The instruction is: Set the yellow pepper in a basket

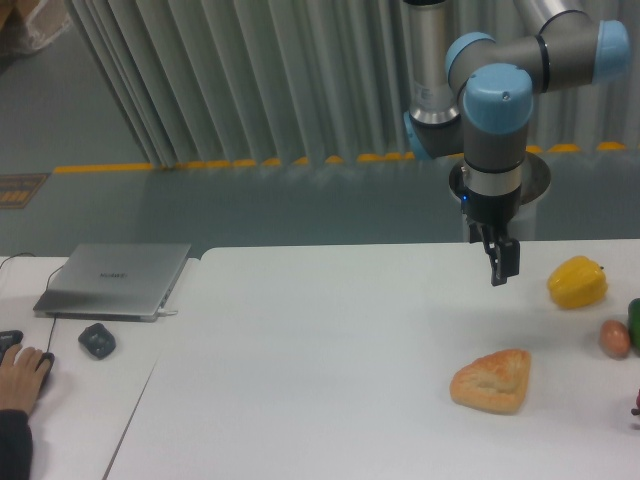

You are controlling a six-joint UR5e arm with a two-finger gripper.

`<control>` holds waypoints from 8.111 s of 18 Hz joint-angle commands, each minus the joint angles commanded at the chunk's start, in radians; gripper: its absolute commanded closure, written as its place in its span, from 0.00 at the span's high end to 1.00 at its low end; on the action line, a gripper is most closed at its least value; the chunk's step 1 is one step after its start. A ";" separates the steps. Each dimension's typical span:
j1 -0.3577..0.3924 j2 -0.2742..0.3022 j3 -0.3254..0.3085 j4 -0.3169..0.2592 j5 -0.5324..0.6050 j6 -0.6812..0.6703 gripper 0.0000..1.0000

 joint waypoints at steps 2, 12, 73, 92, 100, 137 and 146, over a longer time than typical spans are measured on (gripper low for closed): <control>0.000 0.002 -0.008 0.000 0.002 -0.002 1.00; -0.005 -0.011 -0.034 0.132 0.003 -0.348 1.00; 0.129 -0.023 -0.230 0.126 0.349 -0.043 0.28; 0.350 -0.107 0.035 0.285 0.025 -0.034 0.28; 0.437 -0.161 0.035 0.367 0.029 0.002 0.28; 0.471 -0.173 0.071 0.384 0.035 0.170 1.00; 0.355 -0.086 0.022 0.212 0.029 0.167 1.00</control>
